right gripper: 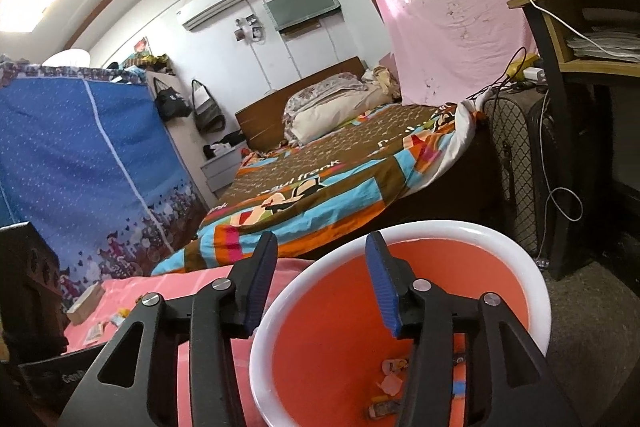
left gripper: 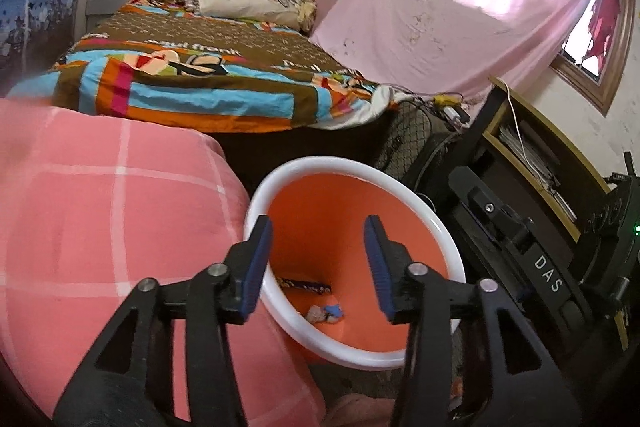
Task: Collect trash
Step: 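Open both tools to drop the toy and green box into the basin, then move both tools back over the remaining trash on the bed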
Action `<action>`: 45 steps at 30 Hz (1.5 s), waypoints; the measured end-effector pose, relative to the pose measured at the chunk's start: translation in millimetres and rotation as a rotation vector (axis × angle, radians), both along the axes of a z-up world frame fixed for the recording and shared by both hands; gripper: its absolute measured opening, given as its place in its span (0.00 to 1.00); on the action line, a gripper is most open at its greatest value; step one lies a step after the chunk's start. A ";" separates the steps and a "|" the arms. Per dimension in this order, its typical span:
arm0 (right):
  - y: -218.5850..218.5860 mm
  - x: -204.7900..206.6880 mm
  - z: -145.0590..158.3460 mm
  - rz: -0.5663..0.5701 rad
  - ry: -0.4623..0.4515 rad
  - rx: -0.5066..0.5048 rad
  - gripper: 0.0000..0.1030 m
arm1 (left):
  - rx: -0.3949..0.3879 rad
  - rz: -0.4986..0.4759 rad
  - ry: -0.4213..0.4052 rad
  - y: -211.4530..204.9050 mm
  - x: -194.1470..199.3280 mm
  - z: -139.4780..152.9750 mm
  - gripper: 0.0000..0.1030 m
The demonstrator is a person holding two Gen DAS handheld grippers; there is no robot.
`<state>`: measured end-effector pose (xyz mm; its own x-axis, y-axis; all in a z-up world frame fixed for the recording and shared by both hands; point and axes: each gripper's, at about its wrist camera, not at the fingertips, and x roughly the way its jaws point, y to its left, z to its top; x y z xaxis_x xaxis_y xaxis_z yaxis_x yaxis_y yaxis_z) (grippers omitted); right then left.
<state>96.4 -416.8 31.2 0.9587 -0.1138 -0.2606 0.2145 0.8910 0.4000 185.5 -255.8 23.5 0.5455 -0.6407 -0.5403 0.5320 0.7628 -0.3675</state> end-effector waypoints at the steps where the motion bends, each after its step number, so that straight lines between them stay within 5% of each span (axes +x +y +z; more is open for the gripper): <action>1: -0.1 0.2 0.5 -0.001 -0.001 0.000 0.44 | -0.002 0.011 -0.006 2.8 0.3 1.1 0.54; 7: 5.8 2.6 7.7 0.003 -0.024 -0.014 0.46 | -0.023 0.107 -0.074 29.2 -1.2 14.1 0.70; 9: 10.2 2.9 10.1 0.004 -0.037 -0.024 0.53 | -0.028 0.142 -0.105 39.6 -3.4 19.8 0.74; 11: 15.2 2.9 12.7 0.001 -0.052 -0.037 0.74 | -0.027 0.164 -0.124 47.7 -3.0 23.8 0.77; 15: 27.3 3.8 19.5 0.008 -0.083 -0.070 0.76 | -0.031 0.220 -0.165 67.6 -5.3 32.1 0.85; 20: 38.6 2.5 25.8 -0.011 -0.145 -0.080 1.00 | -0.021 0.274 -0.196 88.4 -8.3 36.8 1.00; 45: 161.3 16.2 45.6 0.198 -0.427 -0.298 1.00 | -0.021 0.637 -0.513 236.0 -37.8 45.3 1.00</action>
<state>112.6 -255.5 76.8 0.9826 0.0699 0.1719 -0.0945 0.9858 0.1388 147.7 -19.8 68.8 0.9846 -0.1313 -0.1156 0.1045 0.9713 -0.2135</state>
